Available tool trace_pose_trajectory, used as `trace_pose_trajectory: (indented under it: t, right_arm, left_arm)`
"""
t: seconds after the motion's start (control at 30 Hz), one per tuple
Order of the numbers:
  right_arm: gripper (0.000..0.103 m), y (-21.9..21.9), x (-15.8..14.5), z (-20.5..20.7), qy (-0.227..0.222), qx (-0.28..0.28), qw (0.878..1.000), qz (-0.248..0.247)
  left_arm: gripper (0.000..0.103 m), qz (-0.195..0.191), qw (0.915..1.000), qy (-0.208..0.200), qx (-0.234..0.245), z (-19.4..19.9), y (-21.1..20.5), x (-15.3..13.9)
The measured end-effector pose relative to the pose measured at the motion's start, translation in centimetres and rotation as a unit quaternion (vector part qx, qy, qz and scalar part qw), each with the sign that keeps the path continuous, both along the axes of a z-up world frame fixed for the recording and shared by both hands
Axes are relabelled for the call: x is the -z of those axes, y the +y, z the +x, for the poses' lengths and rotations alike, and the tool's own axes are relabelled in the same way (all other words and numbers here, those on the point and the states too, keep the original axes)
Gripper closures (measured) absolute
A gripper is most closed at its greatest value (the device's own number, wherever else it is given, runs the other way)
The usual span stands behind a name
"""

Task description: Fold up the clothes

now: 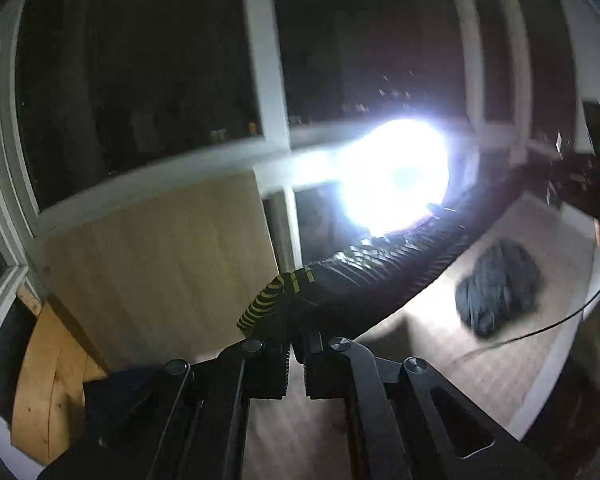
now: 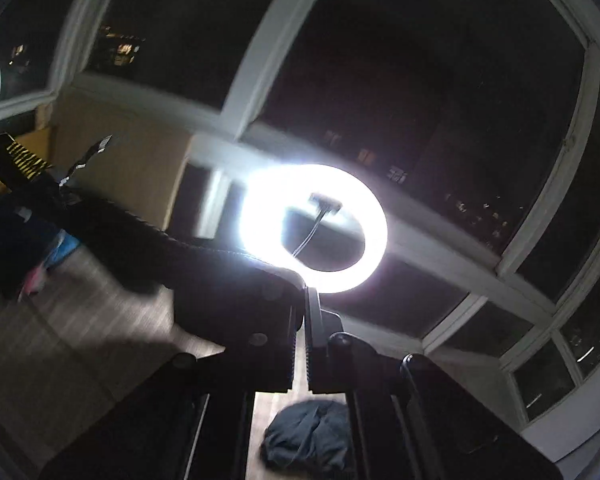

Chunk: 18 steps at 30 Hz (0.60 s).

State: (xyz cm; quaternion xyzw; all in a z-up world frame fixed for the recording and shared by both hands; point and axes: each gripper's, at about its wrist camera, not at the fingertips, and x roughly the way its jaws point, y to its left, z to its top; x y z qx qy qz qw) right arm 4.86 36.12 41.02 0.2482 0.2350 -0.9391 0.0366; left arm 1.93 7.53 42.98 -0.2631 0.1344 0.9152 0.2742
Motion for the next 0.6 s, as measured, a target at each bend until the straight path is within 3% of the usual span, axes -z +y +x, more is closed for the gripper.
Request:
trace_pose_trajectory:
  t: [0.1,0.2,0.33,0.43,0.5,0.6]
  right_arm:
    - [0.1,-0.3,7.6,3.3,-0.05,-0.008,0.999,0.005]
    - [0.1,-0.7,17.5,6.4,-0.125,0.0,0.992,-0.012]
    - [0.1,-1.6,29.2,9.5,-0.226,0.018,0.973,-0.043]
    - [0.1,-2.3,35.1,10.7,-0.278,0.04,0.959,-0.042]
    - [0.1,-2.4,36.7,11.2,-0.286,0.047,0.957,-0.032]
    - [0.1,-2.1,36.7,11.2,-0.296,0.05,0.953,-0.048]
  left_arm:
    - [0.099,-0.024,0.9986,-0.045,0.009,3.6,-1.3,8.3]
    - [0.099,-0.045,0.9922,-0.116,0.011,6.5,-2.1,18.1]
    - [0.099,-0.051,0.9692,-0.241,-0.008,8.6,-3.9,30.2]
    - [0.099,-0.048,0.9571,-0.285,-0.021,9.2,-4.9,34.6]
    - [0.099,-0.044,0.9576,-0.284,-0.021,9.7,-5.2,35.0]
    - [0.099,-0.045,0.9621,-0.268,-0.017,10.2,-5.2,34.7]
